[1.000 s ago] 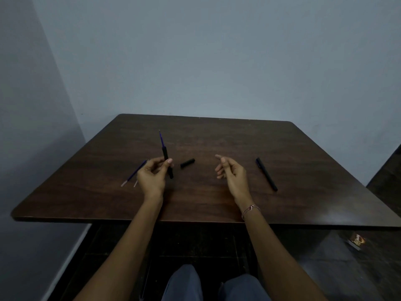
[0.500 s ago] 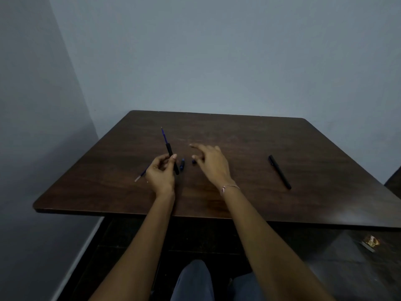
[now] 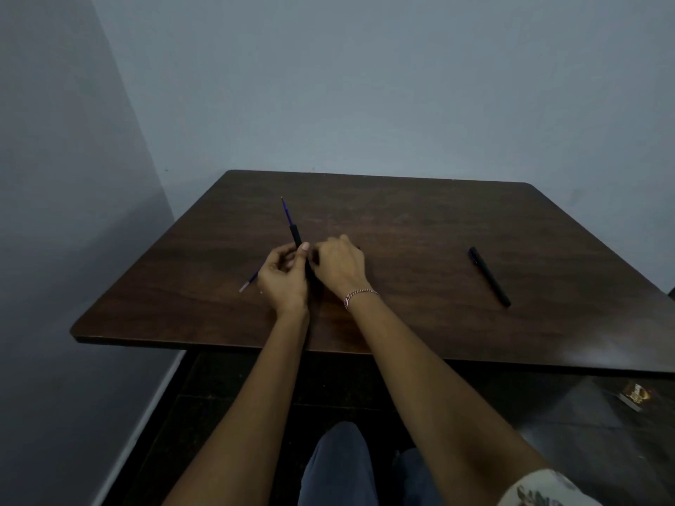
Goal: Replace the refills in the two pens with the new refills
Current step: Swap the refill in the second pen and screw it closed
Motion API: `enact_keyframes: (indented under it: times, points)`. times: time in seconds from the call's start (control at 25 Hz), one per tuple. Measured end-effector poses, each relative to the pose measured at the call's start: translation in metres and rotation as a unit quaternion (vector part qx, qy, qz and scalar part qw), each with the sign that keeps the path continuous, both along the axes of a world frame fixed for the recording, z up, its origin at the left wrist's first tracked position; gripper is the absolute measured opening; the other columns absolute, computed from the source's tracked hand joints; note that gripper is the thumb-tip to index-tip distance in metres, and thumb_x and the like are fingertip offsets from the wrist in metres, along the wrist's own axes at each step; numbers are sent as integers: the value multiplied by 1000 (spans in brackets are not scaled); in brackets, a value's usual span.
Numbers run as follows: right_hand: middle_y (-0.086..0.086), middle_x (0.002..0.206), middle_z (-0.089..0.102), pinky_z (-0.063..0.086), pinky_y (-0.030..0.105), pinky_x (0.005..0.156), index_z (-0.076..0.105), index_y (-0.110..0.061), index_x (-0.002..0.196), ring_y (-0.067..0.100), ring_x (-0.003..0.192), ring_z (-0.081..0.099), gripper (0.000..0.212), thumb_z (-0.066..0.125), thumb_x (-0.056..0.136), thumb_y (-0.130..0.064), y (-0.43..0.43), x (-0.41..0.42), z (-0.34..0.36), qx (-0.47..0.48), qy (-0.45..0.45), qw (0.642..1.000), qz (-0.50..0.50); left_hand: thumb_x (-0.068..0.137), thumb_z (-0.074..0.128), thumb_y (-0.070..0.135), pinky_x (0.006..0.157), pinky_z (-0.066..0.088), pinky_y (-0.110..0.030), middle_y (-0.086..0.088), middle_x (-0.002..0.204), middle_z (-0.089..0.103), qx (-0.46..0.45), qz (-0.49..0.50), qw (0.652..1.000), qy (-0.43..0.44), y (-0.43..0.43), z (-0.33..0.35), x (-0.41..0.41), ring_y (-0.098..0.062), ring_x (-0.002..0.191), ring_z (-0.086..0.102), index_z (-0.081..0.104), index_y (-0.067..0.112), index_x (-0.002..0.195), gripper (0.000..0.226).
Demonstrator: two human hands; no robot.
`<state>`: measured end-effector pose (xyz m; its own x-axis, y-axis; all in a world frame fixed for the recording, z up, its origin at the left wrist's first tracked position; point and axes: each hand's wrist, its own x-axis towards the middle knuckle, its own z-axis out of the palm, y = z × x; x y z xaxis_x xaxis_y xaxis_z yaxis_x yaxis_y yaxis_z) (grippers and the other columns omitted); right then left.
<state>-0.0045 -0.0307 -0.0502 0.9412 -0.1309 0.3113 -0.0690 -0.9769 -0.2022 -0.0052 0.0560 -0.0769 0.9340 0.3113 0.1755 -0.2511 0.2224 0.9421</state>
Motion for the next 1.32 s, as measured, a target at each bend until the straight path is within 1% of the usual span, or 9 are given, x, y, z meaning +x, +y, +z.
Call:
enact_keyframes:
  times: [0.24, 0.36, 0.44, 0.52, 0.64, 0.84, 1.0, 1.12, 1.32]
  points:
    - [11, 100, 67, 44, 33, 70, 68, -11, 93, 28, 106, 53, 21, 58, 88, -29, -1, -3, -2, 45, -4, 999, -12, 78, 75, 17, 57, 47, -7, 9, 71, 66, 10, -6, 1000, 2, -2, 1, 0, 9, 61, 61, 67, 15, 85, 11]
    - [5, 88, 71, 41, 26, 63, 71, -17, 84, 24, 92, 62, 13, 69, 81, -30, -15, -11, -3, 160, -21, 987, -25, 78, 75, 14, 58, 49, -10, 6, 69, 66, 15, -44, 999, 1, -3, 4, -3, 5, 58, 63, 66, 10, 84, 12]
    - [-2, 75, 70, 45, 18, 58, 71, -21, 76, 15, 78, 66, 8, 77, 76, -26, -30, -19, -3, 304, -70, 950, -33, 77, 75, 12, 56, 52, -14, 2, 67, 67, 23, -89, 996, 1, -5, 7, -6, 0, 57, 66, 66, 6, 83, 13]
    - [-9, 68, 66, 45, 8, 59, 69, -22, 72, 8, 71, 65, 12, 81, 71, -20, -49, -32, -2, 421, -131, 895, -62, 77, 76, 14, 52, 51, -15, 3, 61, 69, 52, -137, 989, 6, -6, 10, -11, -2, 56, 67, 66, 8, 80, 12]
    - [-5, 72, 68, 52, 20, 69, 65, -19, 75, 8, 71, 65, 20, 83, 68, -14, -77, -52, -4, 527, -168, 827, -103, 78, 75, 13, 48, 48, -12, 9, 54, 69, 103, -202, 974, 1, -9, 12, -18, -1, 55, 66, 65, 12, 77, 11]
    - [1, 77, 71, 46, 18, 57, 63, -16, 101, 4, 70, 65, 32, 80, 73, -16, -101, -73, -10, 597, -178, 780, -61, 72, 79, 12, 51, 51, -15, 0, 64, 70, 167, -263, 950, 10, -8, 14, -22, -11, 57, 69, 68, 13, 76, 12]
    - [5, 73, 71, 52, 18, 60, 55, -15, 122, 7, 62, 65, 52, 77, 75, -6, -98, -72, -14, 638, -187, 747, -4, 71, 81, 14, 56, 57, -25, -7, 67, 68, 225, -288, 931, 0, -8, 13, -23, -14, 56, 68, 69, 16, 74, 12]
    - [1, 69, 73, 52, 17, 61, 60, -19, 113, 7, 60, 65, 43, 75, 76, -5, -102, -72, -14, 665, -216, 715, 3, 69, 82, 17, 59, 57, -29, -13, 69, 69, 263, -301, 917, 0, -10, 13, -22, -15, 57, 68, 70, 16, 75, 14]
    - [5, 73, 73, 53, 21, 64, 56, -12, 102, 11, 67, 68, 30, 72, 79, -2, -107, -77, -11, 717, -301, 629, -5, 68, 83, 19, 52, 48, -20, -1, 55, 68, 307, -336, 890, -13, -13, 8, -20, -9, 49, 62, 70, 17, 72, 14]
